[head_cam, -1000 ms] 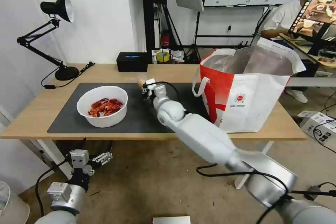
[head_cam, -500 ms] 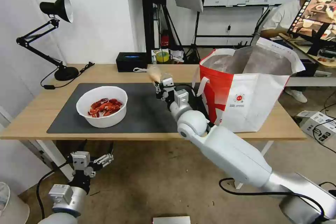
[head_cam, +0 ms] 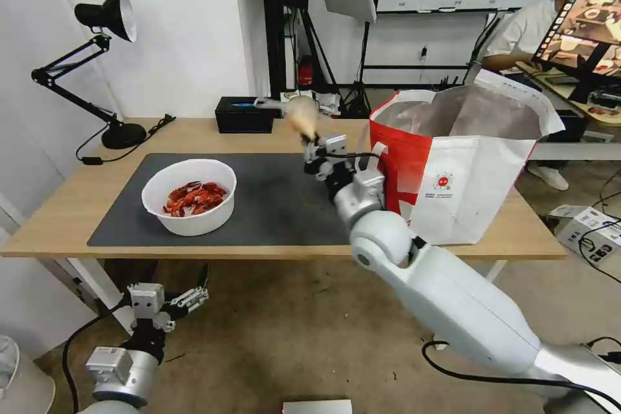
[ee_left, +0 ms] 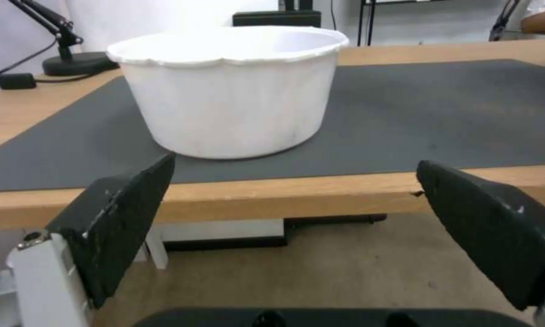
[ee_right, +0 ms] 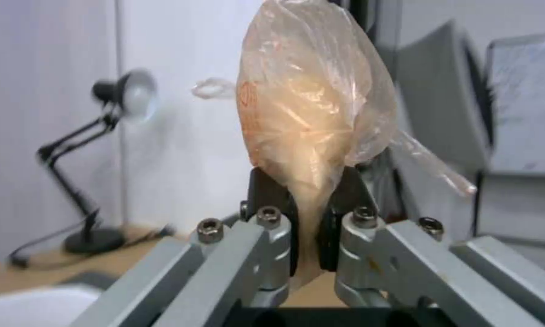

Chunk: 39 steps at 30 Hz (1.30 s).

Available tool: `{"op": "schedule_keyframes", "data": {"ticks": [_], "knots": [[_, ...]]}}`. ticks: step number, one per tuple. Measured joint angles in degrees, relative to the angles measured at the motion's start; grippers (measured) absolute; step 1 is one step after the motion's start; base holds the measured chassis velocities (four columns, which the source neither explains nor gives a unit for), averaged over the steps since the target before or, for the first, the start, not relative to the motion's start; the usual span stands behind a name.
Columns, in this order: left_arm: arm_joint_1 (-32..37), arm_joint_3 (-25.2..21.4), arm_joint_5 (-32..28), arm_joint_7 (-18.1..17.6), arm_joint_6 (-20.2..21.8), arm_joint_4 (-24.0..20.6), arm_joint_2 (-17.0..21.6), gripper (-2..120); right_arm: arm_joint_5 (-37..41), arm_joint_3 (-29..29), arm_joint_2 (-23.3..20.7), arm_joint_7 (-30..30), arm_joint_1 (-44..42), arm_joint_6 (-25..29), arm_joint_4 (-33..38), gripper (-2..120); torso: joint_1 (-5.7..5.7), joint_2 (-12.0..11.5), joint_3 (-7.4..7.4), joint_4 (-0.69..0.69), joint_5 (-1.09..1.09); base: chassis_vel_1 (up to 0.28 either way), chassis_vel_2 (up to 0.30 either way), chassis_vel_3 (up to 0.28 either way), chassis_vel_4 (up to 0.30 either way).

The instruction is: Pick up the trash from the table and place it into the takeout bag.

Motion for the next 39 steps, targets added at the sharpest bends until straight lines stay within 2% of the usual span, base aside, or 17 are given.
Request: {"op": "schedule_keyframes", "data": {"ticks": [3,5,9,12,17,26,32,39], "knots": [[-0.02,0.33,0.25,0.00,0.00,-0.06,-0.17,100,-2.15,2.75,-0.85,1.39,-1.61,1.36,1.58,5,0.00,0.00,0.00,0.00,0.00,0.000,0.000,0.000,0.000],[-0.05,0.62,0.53,0.00,0.00,-0.13,-0.34,100,-2.73,5.95,-2.10,4.50,-3.48,1.69,3.40,5,0.00,0.00,0.00,0.00,0.00,0.000,0.000,0.000,0.000],[-0.02,0.77,0.78,0.01,0.00,-0.18,-0.54,100,-3.17,8.93,-3.17,6.74,-5.17,1.62,4.48,5,0.00,0.00,0.00,0.00,0.01,0.000,0.000,0.000,0.000],[0.01,0.99,1.03,0.01,0.00,-0.20,-0.73,100,-2.91,13.27,-4.76,9.08,-7.33,0.05,5.62,5,0.00,0.00,0.00,-0.01,0.00,0.000,0.000,0.000,0.000],[-0.10,1.23,1.14,0.02,0.00,-0.35,-0.82,100,-0.48,16.30,-6.64,10.83,-9.02,-2.39,6.16,5,0.00,0.00,0.00,-0.01,0.00,0.000,0.000,0.000,0.000],[0.14,1.00,1.16,0.03,0.00,-1.01,-0.68,100,2.47,17.50,-8.61,13.81,-9.17,-8.24,7.29,5,0.00,0.00,0.00,0.01,-0.01,0.000,0.000,0.000,0.000],[0.16,0.95,1.18,0.06,0.06,-1.38,-0.61,100,6.05,18.66,-10.72,14.82,-9.24,-12.35,7.91,26,0.00,0.00,0.00,0.00,0.00,0.000,0.000,0.000,0.000],[0.17,0.94,1.21,0.08,0.14,-1.69,-0.48,100,8.23,18.88,-12.06,15.89,-8.37,-13.60,8.22,52,0.00,0.00,0.01,0.00,-0.01,0.000,0.000,0.000,0.000]]}}
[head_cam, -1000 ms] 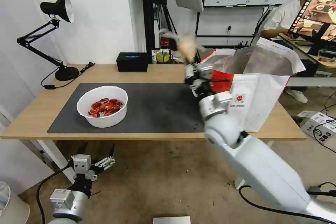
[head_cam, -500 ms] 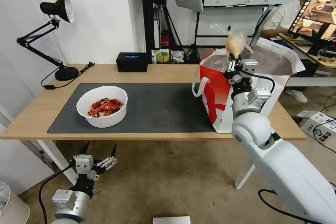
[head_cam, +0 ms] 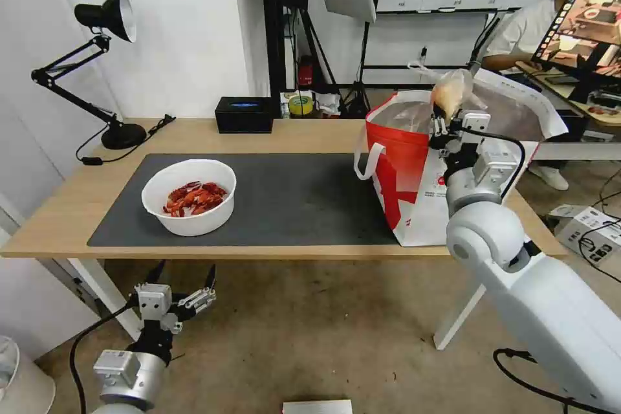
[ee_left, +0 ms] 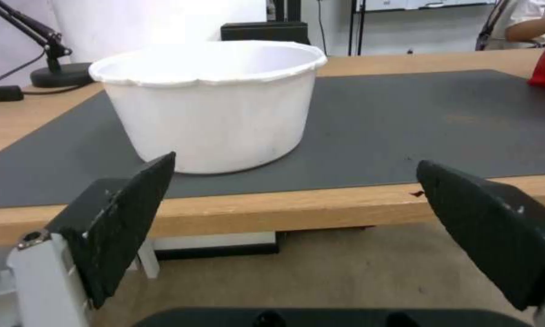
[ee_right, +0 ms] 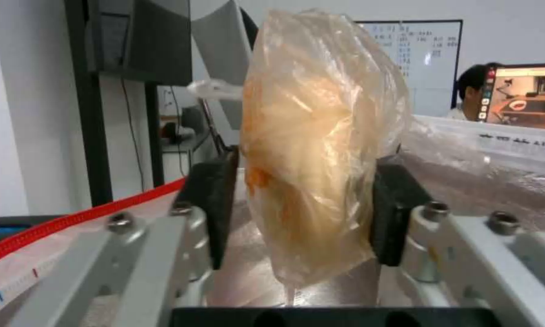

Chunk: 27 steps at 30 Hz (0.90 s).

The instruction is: Pick up the trash from the table and place it into the takeout bag.

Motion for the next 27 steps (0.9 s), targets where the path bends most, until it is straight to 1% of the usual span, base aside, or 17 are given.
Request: {"op": "schedule_keyframes", "data": {"ticks": [2,3,4,6,7,8,11,12,14,24,27], "knots": [[0.00,-0.06,0.00,0.01,0.04,-0.16,0.04,100,0.57,-0.07,-0.15,0.40,0.34,-0.21,0.02,60,0.00,0.00,0.00,0.00,0.00,0.000,0.000,0.000,0.000],[0.00,-0.06,0.00,0.01,0.04,-0.16,0.04,100,0.57,-0.07,-0.15,0.40,0.34,-0.21,0.02,60,0.00,0.00,0.00,0.00,0.00,0.000,0.000,0.000,0.000],[0.02,-0.09,0.00,0.01,0.05,-0.17,0.04,100,0.66,-0.17,-0.19,0.57,0.49,-0.28,0.00,65,0.00,0.00,0.00,0.00,0.00,0.000,0.000,0.000,0.000],[0.06,-0.11,-0.01,0.01,0.06,-0.20,0.02,100,0.79,-0.29,-0.19,0.70,0.69,-0.35,-0.09,72,0.00,0.00,0.00,0.00,0.00,0.000,0.000,0.000,0.000],[0.11,-0.13,0.00,0.02,0.07,-0.24,-0.05,100,0.83,-0.38,-0.19,0.82,0.86,-0.43,-0.24,80,0.00,0.00,0.00,0.00,0.00,0.000,0.000,0.000,0.000],[0.11,-0.13,0.00,0.02,0.07,-0.24,-0.05,100,0.83,-0.38,-0.19,0.82,0.86,-0.43,-0.24,80,0.00,0.00,0.00,0.00,0.00,0.000,0.000,0.000,0.000],[0.26,-0.15,0.07,0.05,0.09,-0.39,-0.19,100,0.83,-0.51,-0.17,0.85,0.94,-0.47,-0.45,93,0.00,0.00,0.00,0.00,0.00,0.000,0.000,0.000,0.000],[0.26,-0.15,0.07,0.05,0.09,-0.39,-0.19,100,0.83,-0.51,-0.17,0.85,0.94,-0.47,-0.45,93,0.00,0.00,0.00,0.00,0.00,0.000,0.000,0.000,0.000],[0.29,-0.25,0.07,0.05,0.10,-0.55,-0.19,100,0.83,-0.55,-0.17,0.83,0.73,-0.47,-0.47,99,0.00,0.00,0.00,0.00,0.00,0.000,0.000,0.000,0.000],[0.41,-0.37,0.02,0.09,0.15,-0.88,0.12,100,0.71,-0.52,-0.21,0.77,0.08,-0.04,-0.19,100,0.00,0.00,0.00,0.00,0.00,0.000,0.000,0.000,0.000],[0.42,-0.45,-0.09,0.11,0.15,-0.96,0.28,100,0.65,-0.52,-0.20,0.39,0.36,1.29,0.30,100,0.00,0.00,0.00,0.00,0.00,0.000,0.000,0.000,0.000]]}}
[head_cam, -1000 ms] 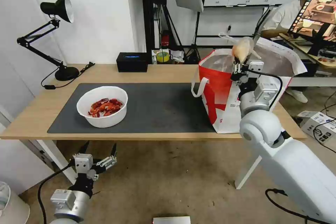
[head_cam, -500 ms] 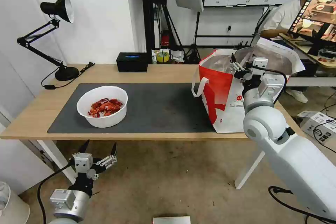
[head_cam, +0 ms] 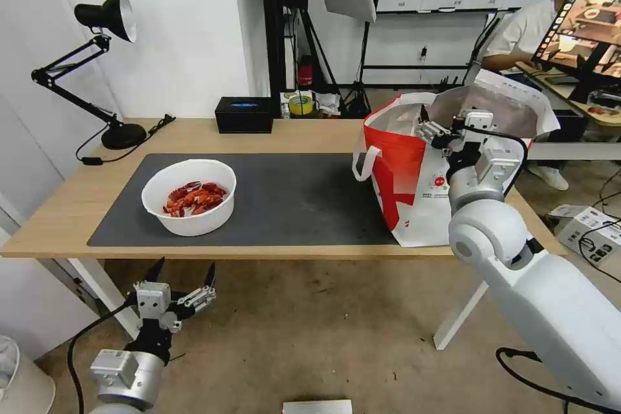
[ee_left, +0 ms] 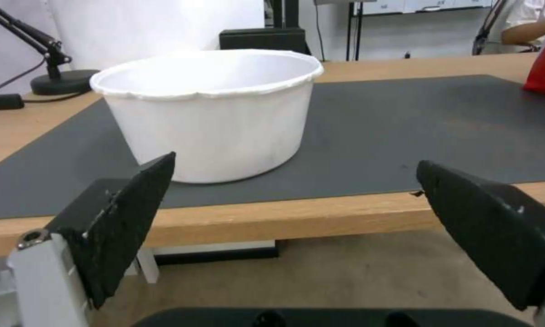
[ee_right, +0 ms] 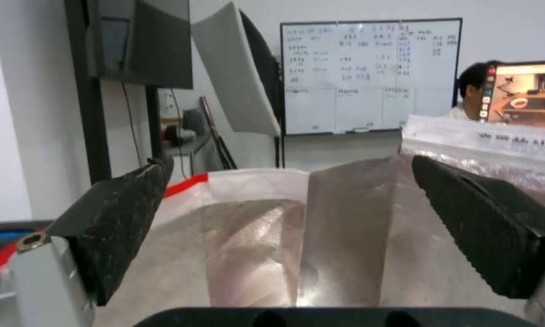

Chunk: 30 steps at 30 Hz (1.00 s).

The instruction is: Pick up the trash from the table and place it into the takeout bag.

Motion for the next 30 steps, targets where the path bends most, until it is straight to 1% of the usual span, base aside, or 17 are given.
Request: {"op": "schedule_keyframes", "data": {"ticks": [4,6,7,9,10,11,22,26,29,30], "knots": [[0.01,-0.10,-0.09,0.00,0.00,-0.01,0.05,100,0.01,-0.01,-0.09,-0.94,0.10,1.36,0.46,100,0.00,0.00,0.00,0.00,0.00,0.000,0.000,0.000,0.000],[0.02,-0.23,-0.18,0.00,0.00,-0.01,0.09,100,0.24,-0.03,-0.44,-3.84,-0.13,4.02,1.37,100,0.00,0.00,0.00,0.00,0.00,0.000,0.000,0.000,0.000],[0.02,-0.23,-0.18,0.00,0.00,-0.01,0.09,100,0.24,-0.03,-0.44,-3.84,-0.13,4.02,1.37,100,0.00,0.00,0.00,0.00,0.00,0.000,0.000,0.000,0.000],[0.01,-0.25,-0.23,0.00,0.00,-0.02,0.10,100,0.71,0.01,-0.79,-7.25,-1.13,6.46,2.72,100,0.00,0.00,0.00,0.00,0.00,0.000,0.000,0.000,0.000],[0.01,-0.25,-0.23,0.00,0.00,-0.02,0.10,100,0.71,0.01,-0.79,-7.25,-1.13,6.46,2.72,100,0.00,0.00,0.00,0.00,0.00,0.000,0.000,0.000,0.000],[-0.01,-0.25,-0.25,0.00,0.00,-0.01,0.10,100,0.86,0.09,-0.99,-8.66,-1.92,7.32,3.58,100,0.00,0.00,0.00,0.00,0.00,0.000,0.000,0.000,0.000],[-0.93,0.06,-0.30,0.01,-0.01,0.94,-0.07,100,-0.53,1.15,-3.10,-15.53,-10.97,9.64,10.30,100,0.00,0.00,0.00,0.00,0.00,0.000,0.000,0.000,0.000],[-1.18,0.07,-0.41,0.01,-0.02,1.12,0.06,100,-1.25,1.46,-3.20,-15.68,-13.29,9.64,11.12,100,0.00,0.00,0.00,0.00,0.00,0.000,0.000,0.000,0.000],[-1.48,0.08,-0.60,0.00,-0.07,1.38,0.29,100,-2.44,2.69,-2.86,-15.70,-19.09,9.64,12.48,100,0.00,0.00,0.00,0.00,0.00,0.000,0.000,0.000,0.000],[-1.48,0.08,-0.60,0.00,-0.07,1.38,0.29,100,-2.44,2.69,-2.86,-15.70,-19.09,9.64,12.48,100,0.00,0.00,0.00,0.00,0.00,0.000,0.000,0.000,0.000]]}}
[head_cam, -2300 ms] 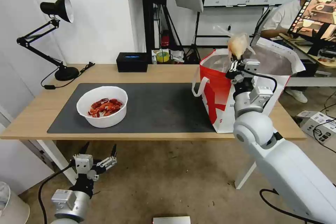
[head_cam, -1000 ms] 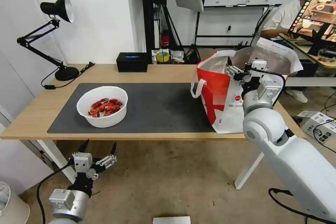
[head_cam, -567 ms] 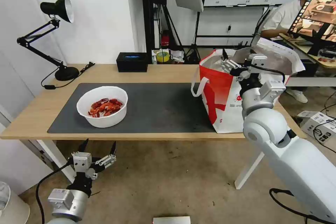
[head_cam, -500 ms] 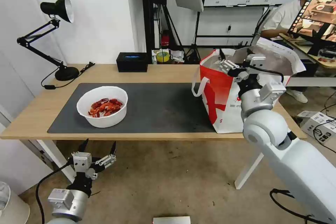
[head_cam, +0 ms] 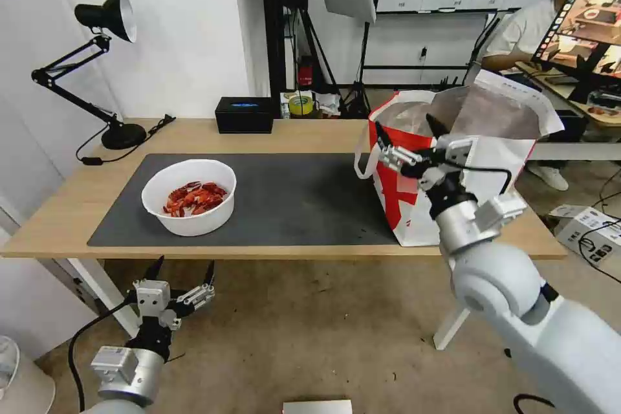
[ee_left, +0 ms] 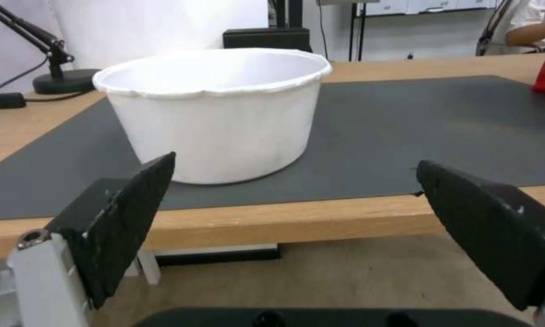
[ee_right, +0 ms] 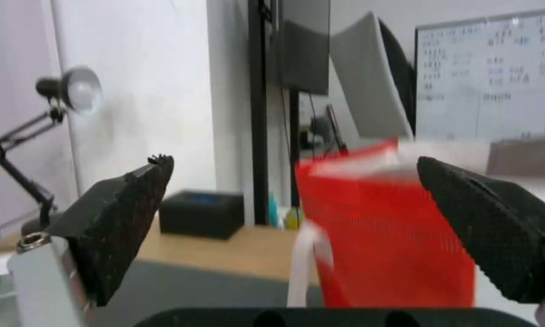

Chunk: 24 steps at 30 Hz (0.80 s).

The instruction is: Pick up the trash from the table and place it into the takeout bag.

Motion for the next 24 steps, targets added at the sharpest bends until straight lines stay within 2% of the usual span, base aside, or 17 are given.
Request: {"op": "schedule_keyframes", "data": {"ticks": [3,8,10,24], "knots": [[-0.29,-0.01,-0.31,0.01,-0.07,0.41,0.25,100,-3.38,1.97,1.81,-0.40,-8.56,0.81,1.44,100,0.00,0.00,-0.01,-0.01,0.01,0.000,0.000,0.000,0.000],[-0.81,0.08,-0.86,-0.02,-0.10,0.64,0.56,100,-7.14,3.26,4.26,-0.92,-14.87,2.14,1.97,100,0.00,0.00,-0.01,-0.01,0.00,0.000,0.000,0.000,0.000],[-1.15,0.19,-1.09,-0.01,-0.10,0.89,0.83,100,-10.74,3.56,6.68,-1.22,-18.96,3.53,1.75,100,-0.01,0.00,-0.01,0.00,-0.01,0.000,0.000,0.000,0.000],[-2.01,0.74,-1.47,-0.02,-0.16,1.74,1.40,100,-19.90,2.46,13.19,-1.14,-27.78,7.01,-3.37,100,0.00,0.00,0.00,0.00,0.00,0.000,0.000,0.000,0.000]]}}
